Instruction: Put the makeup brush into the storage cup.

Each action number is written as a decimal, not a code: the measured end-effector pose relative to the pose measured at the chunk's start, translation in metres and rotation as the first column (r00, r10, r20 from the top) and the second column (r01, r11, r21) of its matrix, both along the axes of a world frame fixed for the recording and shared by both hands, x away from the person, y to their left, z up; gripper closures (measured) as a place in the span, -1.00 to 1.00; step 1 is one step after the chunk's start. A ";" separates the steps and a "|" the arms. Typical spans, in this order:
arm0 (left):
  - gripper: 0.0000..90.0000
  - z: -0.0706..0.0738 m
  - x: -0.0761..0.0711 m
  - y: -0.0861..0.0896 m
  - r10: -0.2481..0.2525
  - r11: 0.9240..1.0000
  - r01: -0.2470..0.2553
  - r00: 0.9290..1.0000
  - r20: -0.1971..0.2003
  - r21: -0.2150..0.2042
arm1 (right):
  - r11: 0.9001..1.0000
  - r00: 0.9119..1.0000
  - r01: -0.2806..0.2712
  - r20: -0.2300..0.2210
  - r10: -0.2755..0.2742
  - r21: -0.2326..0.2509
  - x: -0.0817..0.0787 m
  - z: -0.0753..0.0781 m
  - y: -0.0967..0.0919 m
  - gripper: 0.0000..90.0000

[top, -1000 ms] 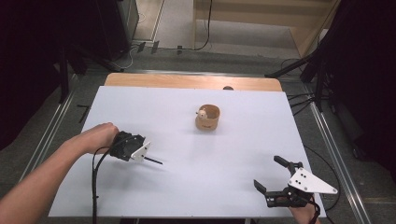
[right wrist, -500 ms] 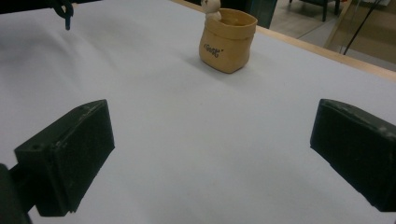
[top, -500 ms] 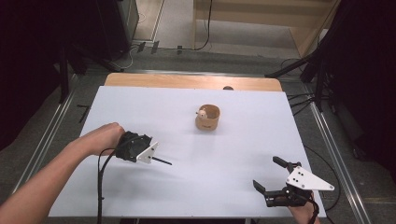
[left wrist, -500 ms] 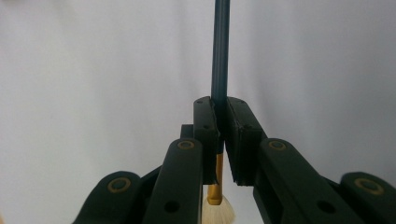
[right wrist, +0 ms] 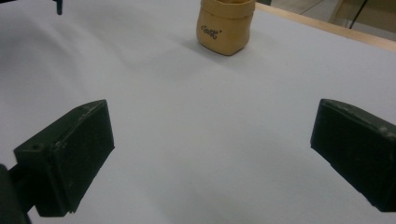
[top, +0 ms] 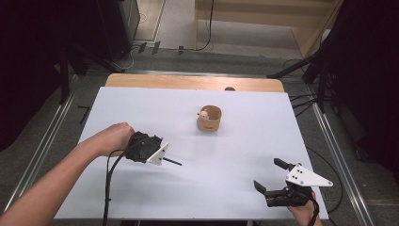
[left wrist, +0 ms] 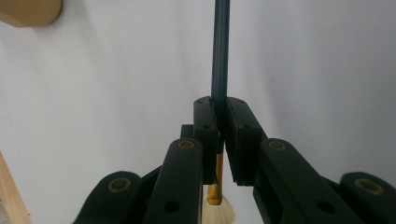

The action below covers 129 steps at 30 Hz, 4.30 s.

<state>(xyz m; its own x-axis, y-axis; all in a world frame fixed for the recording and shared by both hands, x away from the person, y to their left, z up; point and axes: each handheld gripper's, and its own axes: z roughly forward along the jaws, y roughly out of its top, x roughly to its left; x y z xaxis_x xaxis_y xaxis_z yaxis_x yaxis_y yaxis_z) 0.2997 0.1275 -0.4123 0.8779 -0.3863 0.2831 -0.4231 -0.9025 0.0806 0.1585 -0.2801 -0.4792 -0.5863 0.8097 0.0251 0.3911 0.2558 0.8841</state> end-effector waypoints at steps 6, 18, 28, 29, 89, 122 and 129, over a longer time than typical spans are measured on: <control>0.87 0.002 -0.001 -0.010 -0.018 1.000 0.018 1.000 0.016 -0.006 | 0.998 1.000 0.021 -0.007 -0.021 -0.059 0.002 -0.003 0.003 -0.97; 0.87 0.005 0.000 -0.036 -0.051 0.999 0.051 0.998 0.030 0.003 | 0.998 0.997 0.003 -0.076 -0.007 -0.061 0.008 0.003 0.010 -1.00; 0.87 0.006 0.000 -0.051 -0.075 0.997 0.075 0.996 0.041 0.000 | 0.997 0.997 -0.019 -0.077 0.013 -0.073 0.014 0.007 0.020 -1.00; 0.87 0.006 0.000 -0.052 -0.074 0.997 0.074 0.996 0.041 -0.004 | 0.997 0.997 -0.022 -0.082 0.016 -0.070 0.015 0.007 0.021 -1.00; 0.87 0.000 0.001 -0.119 -0.051 0.987 0.039 0.996 0.076 0.157 | 0.955 0.963 -0.248 -0.149 0.224 -0.164 0.066 0.026 0.122 0.35; 0.87 0.005 -0.015 -0.136 -0.122 0.985 0.111 0.990 0.074 0.130 | 0.949 0.961 -0.245 -0.177 0.212 -0.198 0.068 0.011 0.128 0.78; 0.87 0.008 -0.018 -0.137 -0.145 0.983 0.135 0.986 0.078 0.121 | 0.947 0.962 -0.244 -0.176 0.209 -0.209 0.069 0.008 0.130 0.78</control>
